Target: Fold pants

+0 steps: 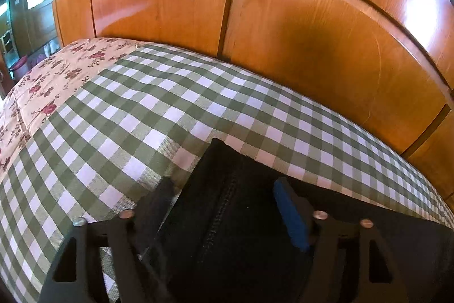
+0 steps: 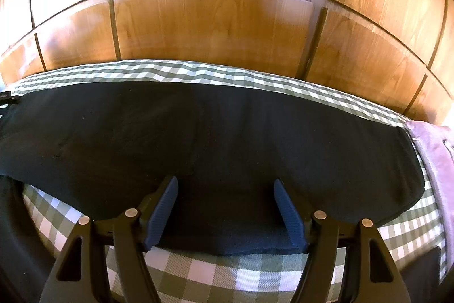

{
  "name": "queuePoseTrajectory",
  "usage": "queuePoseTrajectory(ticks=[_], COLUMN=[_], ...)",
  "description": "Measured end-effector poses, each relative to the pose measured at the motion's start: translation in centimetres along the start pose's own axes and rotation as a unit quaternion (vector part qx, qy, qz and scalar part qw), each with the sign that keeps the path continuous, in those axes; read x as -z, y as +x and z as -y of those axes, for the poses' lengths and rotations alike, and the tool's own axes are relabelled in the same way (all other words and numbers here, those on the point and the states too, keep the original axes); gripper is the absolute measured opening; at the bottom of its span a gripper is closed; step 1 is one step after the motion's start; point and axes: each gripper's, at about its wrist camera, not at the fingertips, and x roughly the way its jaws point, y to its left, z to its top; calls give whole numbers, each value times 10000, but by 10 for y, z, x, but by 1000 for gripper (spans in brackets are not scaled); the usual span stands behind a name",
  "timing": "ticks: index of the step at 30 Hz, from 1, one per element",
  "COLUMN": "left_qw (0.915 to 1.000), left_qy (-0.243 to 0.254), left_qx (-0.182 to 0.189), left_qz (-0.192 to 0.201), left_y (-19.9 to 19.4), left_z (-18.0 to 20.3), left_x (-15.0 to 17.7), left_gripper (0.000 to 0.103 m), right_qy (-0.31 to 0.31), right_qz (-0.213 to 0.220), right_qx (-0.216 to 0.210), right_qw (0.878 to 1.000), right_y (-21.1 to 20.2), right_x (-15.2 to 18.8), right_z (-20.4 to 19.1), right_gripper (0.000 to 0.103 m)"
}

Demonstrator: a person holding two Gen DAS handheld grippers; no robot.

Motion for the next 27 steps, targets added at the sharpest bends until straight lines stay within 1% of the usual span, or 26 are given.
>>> queuePoseTrajectory(ticks=[1,2,3,5,6,8,10,15,20,23,27], left_qw=[10000,10000,10000,9999,9998,9995,9988,9938,9861,9835,9813], left_qy=[12,29,39,87,134,212,208,-39,8,-64,-389], left_qx=[15,21,31,94,73,13,58,434,798,942,1126], left_qz=[26,56,74,97,119,215,436,1021,1458,1543,1514], left_y=[-1,-3,-1,-7,-12,-22,-38,-91,-147,-170,-187], left_z=[1,1,0,2,4,7,8,1,-9,-20,-36], left_x=[1,2,1,3,6,12,17,39,78,108,144], left_gripper=[53,39,31,22,19,17,16,15,15,15,14], right_qy=[-8,-16,-18,-18,-9,6,3,10,-12,-10,14], right_qz=[4,8,11,15,17,20,22,25,32,31,11], right_qx=[5,18,24,24,14,7,6,3,34,52,47], right_qw=[10000,10000,10000,10000,10000,10000,10000,10000,10000,10000,10000], right_y=[0,0,0,0,0,0,0,0,0,-1,-1], right_x=[0,0,0,0,0,0,0,0,-1,-1,-2], right_z=[0,0,0,1,1,2,2,2,2,2,3], right_gripper=[71,71,71,71,71,71,71,71,72,73,74])
